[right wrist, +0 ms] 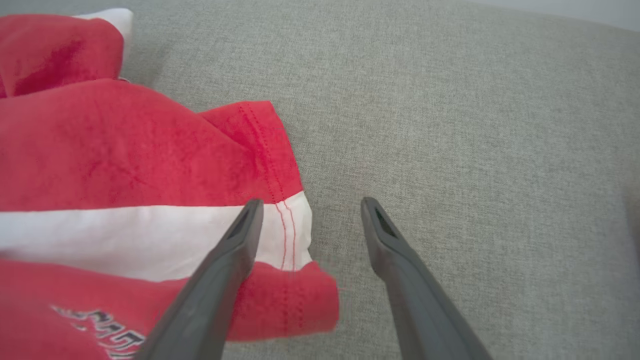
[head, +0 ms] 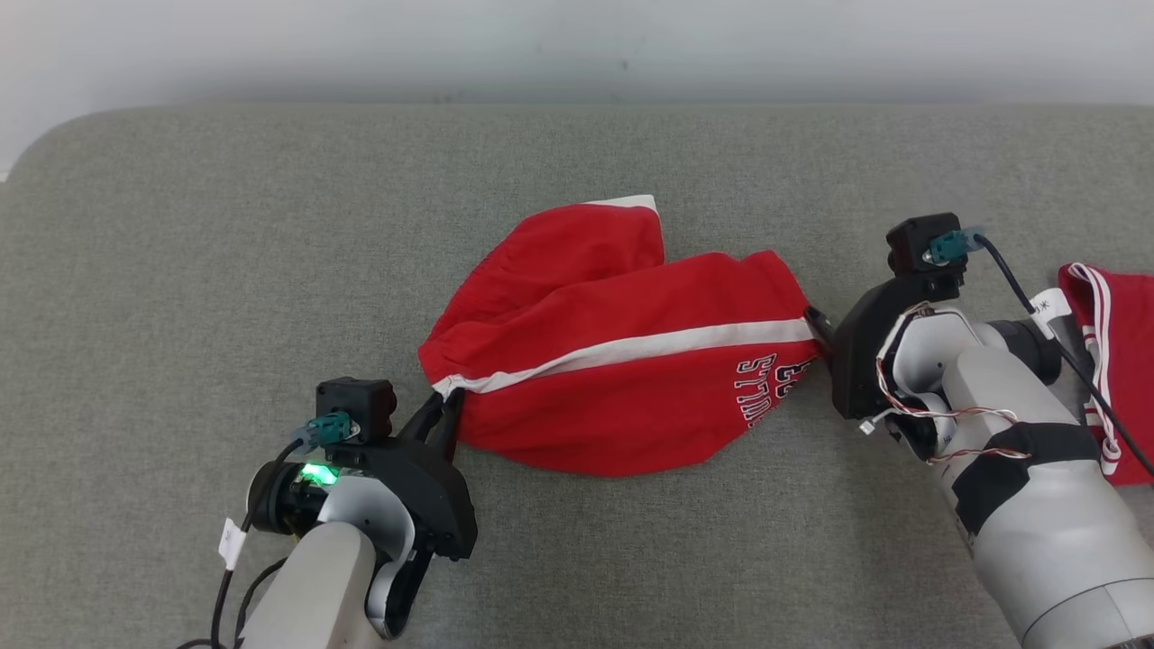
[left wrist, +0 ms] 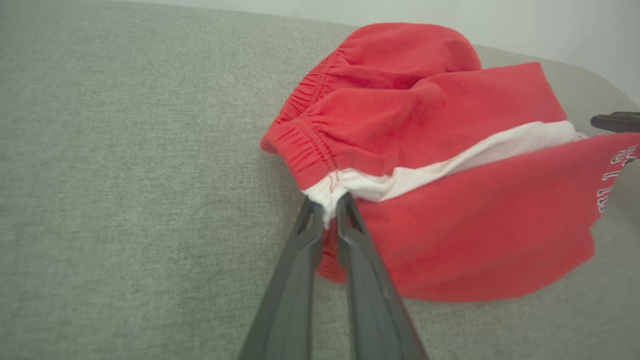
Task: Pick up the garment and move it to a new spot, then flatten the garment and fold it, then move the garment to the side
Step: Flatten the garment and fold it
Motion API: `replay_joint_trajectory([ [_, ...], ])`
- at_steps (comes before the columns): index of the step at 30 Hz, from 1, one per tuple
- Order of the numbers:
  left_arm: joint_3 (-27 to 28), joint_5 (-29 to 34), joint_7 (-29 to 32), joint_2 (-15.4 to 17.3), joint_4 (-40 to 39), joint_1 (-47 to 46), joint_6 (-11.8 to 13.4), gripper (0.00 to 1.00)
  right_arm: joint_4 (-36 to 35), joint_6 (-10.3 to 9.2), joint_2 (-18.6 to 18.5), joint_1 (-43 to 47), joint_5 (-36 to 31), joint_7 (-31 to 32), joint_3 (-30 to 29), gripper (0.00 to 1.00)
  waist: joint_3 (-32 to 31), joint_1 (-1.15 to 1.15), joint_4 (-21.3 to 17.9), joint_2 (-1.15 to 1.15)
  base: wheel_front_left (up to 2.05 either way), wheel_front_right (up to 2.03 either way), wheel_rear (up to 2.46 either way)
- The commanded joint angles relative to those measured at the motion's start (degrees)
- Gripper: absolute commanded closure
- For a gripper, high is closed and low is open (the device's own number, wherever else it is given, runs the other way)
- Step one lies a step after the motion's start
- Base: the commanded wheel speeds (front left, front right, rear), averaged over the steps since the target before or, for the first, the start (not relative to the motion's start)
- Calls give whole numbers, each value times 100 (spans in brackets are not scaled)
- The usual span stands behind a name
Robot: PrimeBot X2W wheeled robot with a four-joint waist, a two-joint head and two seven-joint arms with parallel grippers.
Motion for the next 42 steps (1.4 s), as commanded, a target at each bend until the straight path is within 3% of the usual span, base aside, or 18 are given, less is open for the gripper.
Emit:
replay_joint_trajectory([
  [1,-37,-8,-66,4,50,-43,4,100,104,-16,-78,-65,18,-55,-37,0,31,0,-1,-1,0,0,0],
  [13,-243,-111,-252,5,152,-61,-39,100,470,-16,54,-60,378,563,214,0,149,0,74,-1,0,0,0],
  [19,-348,-182,-324,5,185,-145,-22,100,397,-15,15,117,595,497,443,0,212,0,148,-1,0,0,0],
  [20,-365,-197,-319,5,196,-162,-23,100,371,-15,17,122,646,457,468,10,232,0,158,-1,0,0,0],
  [21,-381,-184,-315,5,205,-174,-23,100,346,-14,17,123,679,420,506,52,250,0,163,-1,0,0,0],
  [22,-394,-195,-322,4,214,-183,-17,100,312,-11,14,123,709,366,551,87,265,0,166,-1,0,0,0],
  [23,-400,-217,-331,5,224,-197,-14,100,258,-8,1,114,746,282,584,100,283,0,165,-1,0,0,0],
  [34,-156,-607,-715,8,-10,-440,-56,100,-237,-8,-254,-199,914,-940,718,100,-13,0,-38,-1,0,0,0],
  [42,64,-1088,-313,128,-576,-1007,-207,100,-1001,-8,-407,-328,1587,-1159,571,100,-332,0,-365,-1,0,0,0],
])
